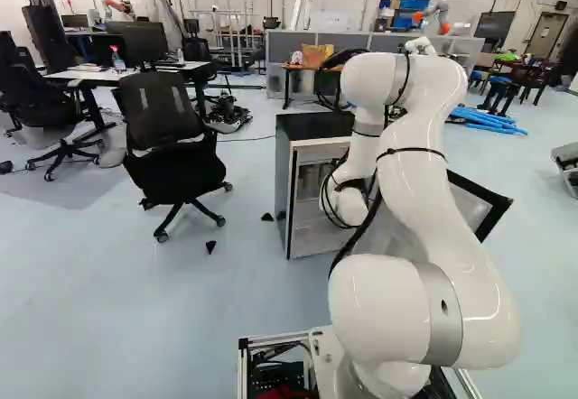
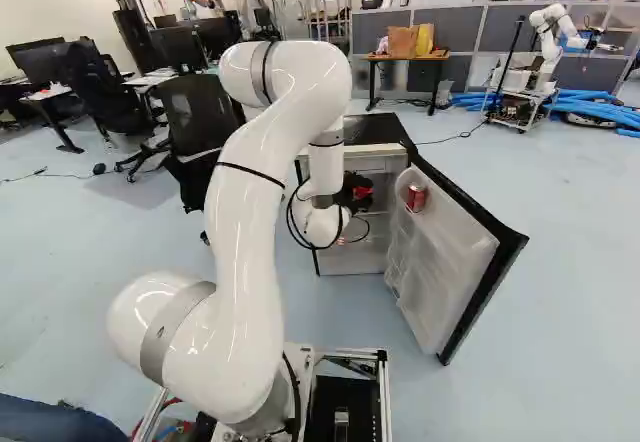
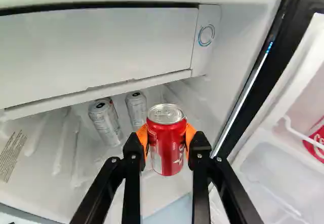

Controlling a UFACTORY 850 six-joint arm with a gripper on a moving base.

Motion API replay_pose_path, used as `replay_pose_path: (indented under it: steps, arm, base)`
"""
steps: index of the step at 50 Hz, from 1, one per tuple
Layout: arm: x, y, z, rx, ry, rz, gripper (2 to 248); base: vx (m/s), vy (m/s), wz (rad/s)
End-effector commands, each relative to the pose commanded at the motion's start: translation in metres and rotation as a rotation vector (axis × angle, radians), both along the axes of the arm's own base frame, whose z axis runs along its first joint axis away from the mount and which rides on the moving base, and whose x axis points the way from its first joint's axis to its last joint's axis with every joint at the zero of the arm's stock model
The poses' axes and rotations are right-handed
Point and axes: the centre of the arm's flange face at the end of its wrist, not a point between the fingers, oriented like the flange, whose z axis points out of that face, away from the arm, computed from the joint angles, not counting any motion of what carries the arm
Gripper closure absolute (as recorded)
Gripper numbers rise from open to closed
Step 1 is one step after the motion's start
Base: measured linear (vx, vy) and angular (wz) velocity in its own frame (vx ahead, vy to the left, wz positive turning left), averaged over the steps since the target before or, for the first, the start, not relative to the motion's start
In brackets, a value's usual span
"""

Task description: Grab a drink from the fridge

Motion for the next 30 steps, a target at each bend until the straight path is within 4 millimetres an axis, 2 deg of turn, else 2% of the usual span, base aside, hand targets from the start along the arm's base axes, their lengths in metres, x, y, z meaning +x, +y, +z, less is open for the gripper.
replay_pose_path:
  steps: [30]
  arm:
    - [-0.062, 0.022, 0.050, 0.006, 0.022, 0.012, 156]
  base:
    - [0.000, 0.000, 0.000]
